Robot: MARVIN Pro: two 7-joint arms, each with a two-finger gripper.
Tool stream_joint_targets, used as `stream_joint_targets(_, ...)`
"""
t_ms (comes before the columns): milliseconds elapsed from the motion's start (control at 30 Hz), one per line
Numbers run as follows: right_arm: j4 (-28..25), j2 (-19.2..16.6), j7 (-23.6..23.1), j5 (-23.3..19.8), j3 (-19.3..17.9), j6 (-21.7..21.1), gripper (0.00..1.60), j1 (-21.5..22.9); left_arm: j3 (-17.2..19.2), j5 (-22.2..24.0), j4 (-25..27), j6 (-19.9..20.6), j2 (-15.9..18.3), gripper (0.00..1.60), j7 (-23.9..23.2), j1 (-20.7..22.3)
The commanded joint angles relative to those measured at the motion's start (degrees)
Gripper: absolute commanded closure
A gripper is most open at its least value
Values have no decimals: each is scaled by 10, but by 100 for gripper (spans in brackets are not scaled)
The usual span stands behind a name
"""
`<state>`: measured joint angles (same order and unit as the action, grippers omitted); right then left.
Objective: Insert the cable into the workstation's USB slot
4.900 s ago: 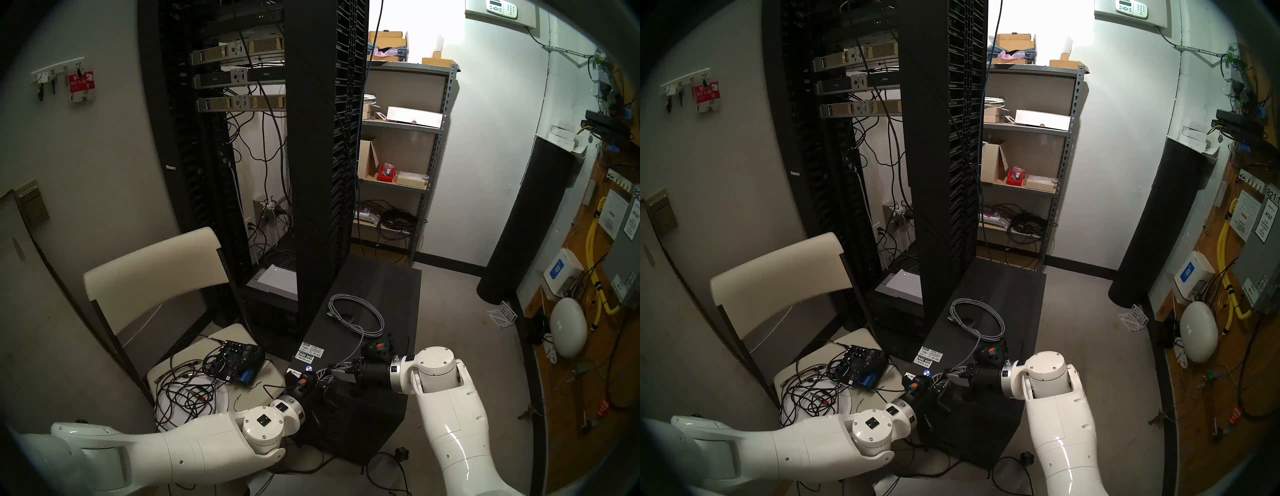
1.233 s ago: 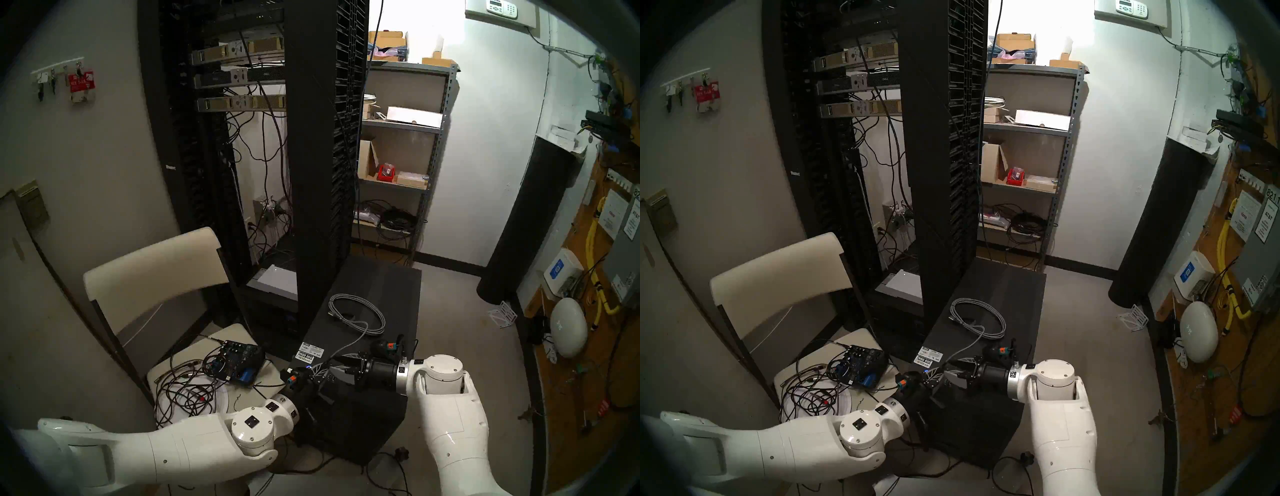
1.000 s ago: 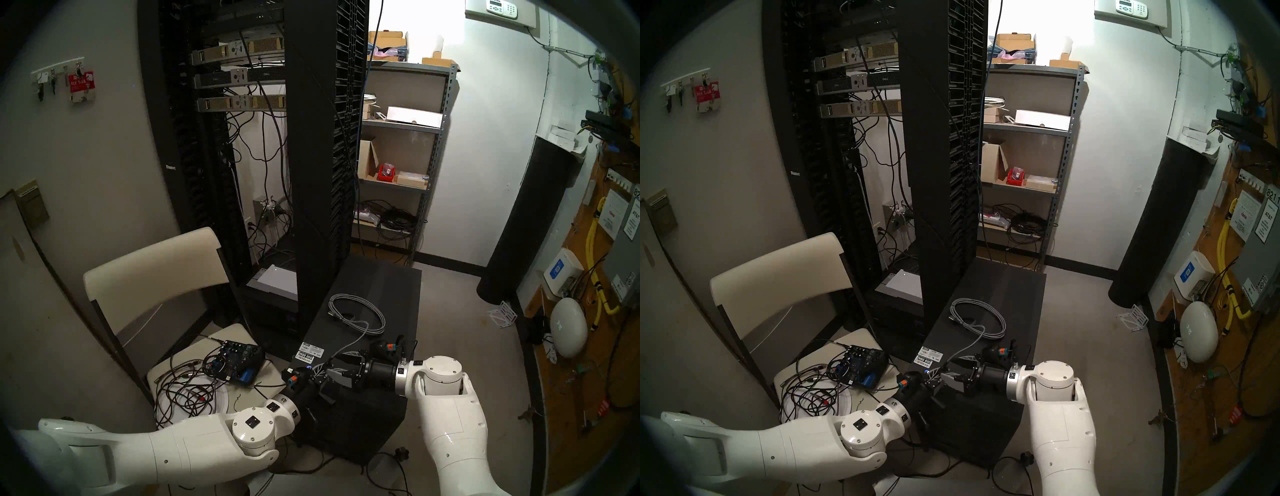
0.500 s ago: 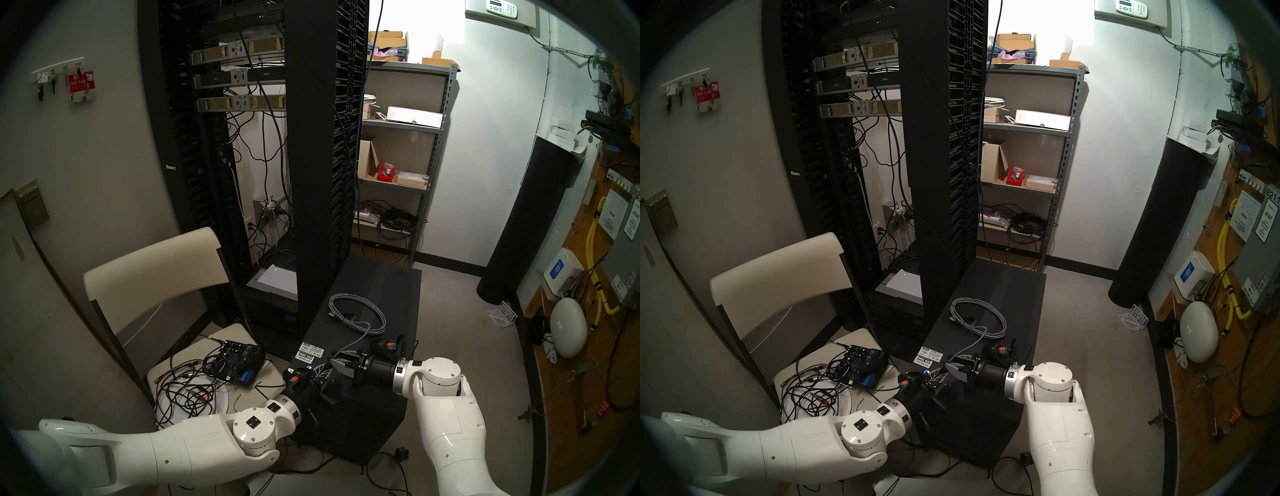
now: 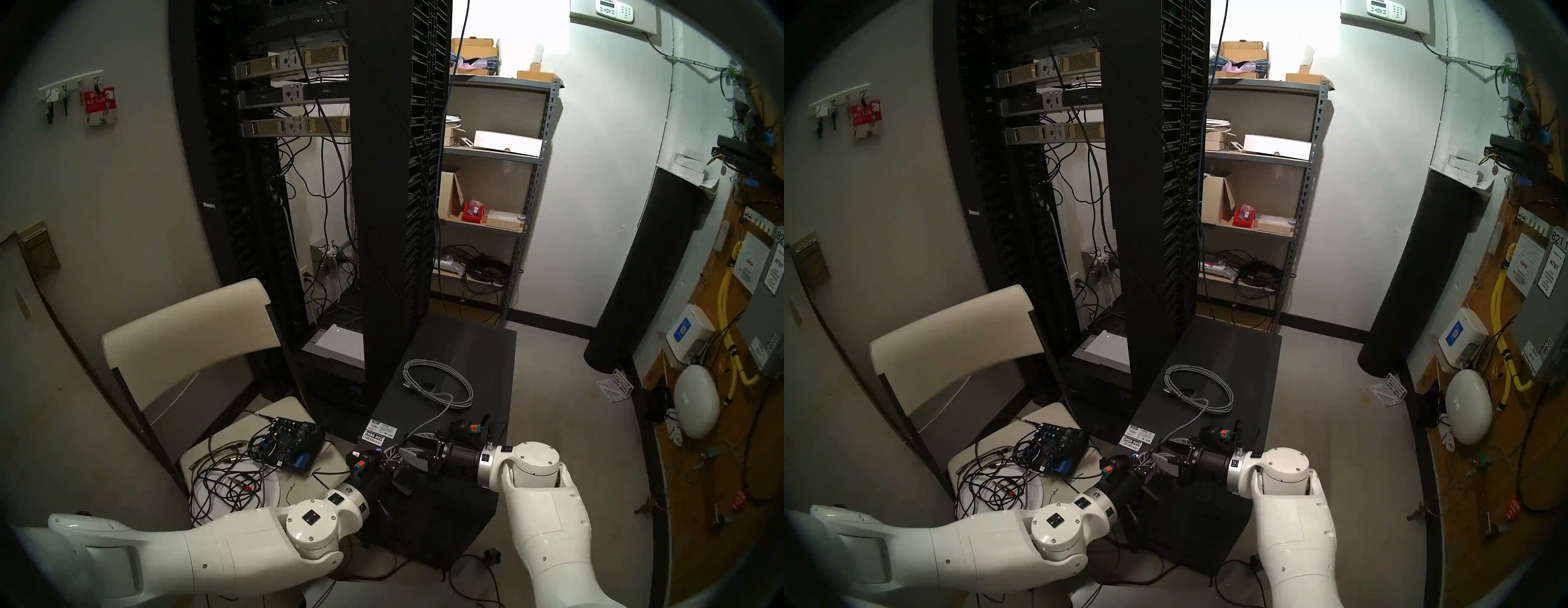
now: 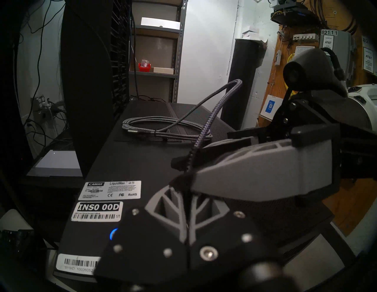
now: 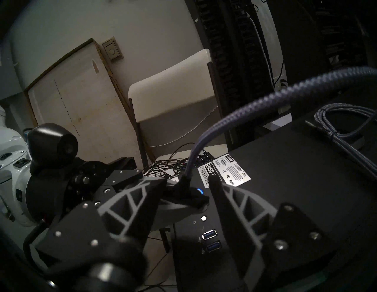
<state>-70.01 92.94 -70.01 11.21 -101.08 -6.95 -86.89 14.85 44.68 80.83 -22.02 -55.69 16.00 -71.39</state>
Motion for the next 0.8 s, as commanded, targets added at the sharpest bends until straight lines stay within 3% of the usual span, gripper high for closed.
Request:
stream_joint_targets(0, -8, 4, 5, -15, 1, 5, 82, 9, 2, 0, 12, 0, -2, 160, -4, 6)
stream_joint_targets(333, -6, 5, 5, -20, -1, 8, 76, 11, 3, 1, 3, 0, -6, 160, -8, 5)
stream_joint_targets(500, -7, 4, 3, -14, 0, 3, 83, 13, 4, 2, 1, -1, -7, 160, -8, 4)
stream_joint_targets(533, -9, 5, 9, -15, 1, 5, 88, 11, 4, 2, 2, -1, -7, 160, -8, 4)
stream_joint_targets(567, -8, 3, 5, -11, 2, 5, 109, 13, 4, 2, 3, -1, -6, 160, -8, 4)
stream_joint_targets(600, -7, 4, 8, -10, 2, 5, 147, 13, 4, 2, 3, -1, -6, 160, -7, 4)
stream_joint_targets(633, -6, 3, 7, -9, 3, 6, 160, 14, 4, 3, 4, -1, -6, 160, -7, 4)
stream_joint_targets(767, -8, 0, 10, 0, 9, 9, 160, 13, 5, -1, 6, 0, -7, 160, 4, 2)
